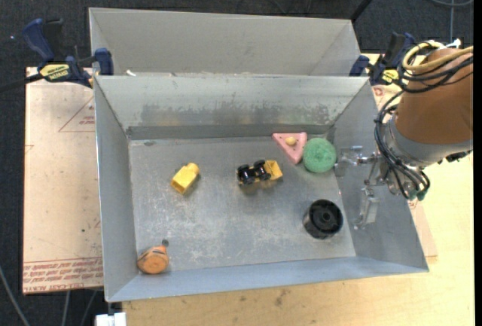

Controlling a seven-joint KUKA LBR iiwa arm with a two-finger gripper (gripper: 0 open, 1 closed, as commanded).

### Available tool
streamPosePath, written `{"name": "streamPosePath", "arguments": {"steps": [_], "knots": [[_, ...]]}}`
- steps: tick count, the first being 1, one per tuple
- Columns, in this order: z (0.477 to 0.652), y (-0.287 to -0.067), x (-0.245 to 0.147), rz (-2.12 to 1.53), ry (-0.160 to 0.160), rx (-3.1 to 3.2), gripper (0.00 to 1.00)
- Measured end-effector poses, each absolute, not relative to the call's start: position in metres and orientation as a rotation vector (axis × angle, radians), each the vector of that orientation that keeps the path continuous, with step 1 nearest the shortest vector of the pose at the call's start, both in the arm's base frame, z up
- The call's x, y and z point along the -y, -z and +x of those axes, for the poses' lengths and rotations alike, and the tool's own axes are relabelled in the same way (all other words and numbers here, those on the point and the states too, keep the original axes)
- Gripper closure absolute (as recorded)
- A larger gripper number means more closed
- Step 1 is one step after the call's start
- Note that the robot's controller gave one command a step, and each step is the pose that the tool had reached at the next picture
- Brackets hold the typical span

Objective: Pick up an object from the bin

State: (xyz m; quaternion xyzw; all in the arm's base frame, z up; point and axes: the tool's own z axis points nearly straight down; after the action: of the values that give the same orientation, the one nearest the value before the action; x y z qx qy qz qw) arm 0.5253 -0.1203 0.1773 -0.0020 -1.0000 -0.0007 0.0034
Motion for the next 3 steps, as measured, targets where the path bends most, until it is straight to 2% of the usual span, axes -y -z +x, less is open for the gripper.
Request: {"name": "streamPosePath", "arguments": {"steps": [1,2,3], "knots": [[0.527,-0.182,0.120,0.000,0.000,3.143,0.00],[0.526,-0.134,0.118,0.156,-0.001,3.142,0.00],[0.511,-0.116,0.116,0.450,0.004,3.107,0.00]]}}
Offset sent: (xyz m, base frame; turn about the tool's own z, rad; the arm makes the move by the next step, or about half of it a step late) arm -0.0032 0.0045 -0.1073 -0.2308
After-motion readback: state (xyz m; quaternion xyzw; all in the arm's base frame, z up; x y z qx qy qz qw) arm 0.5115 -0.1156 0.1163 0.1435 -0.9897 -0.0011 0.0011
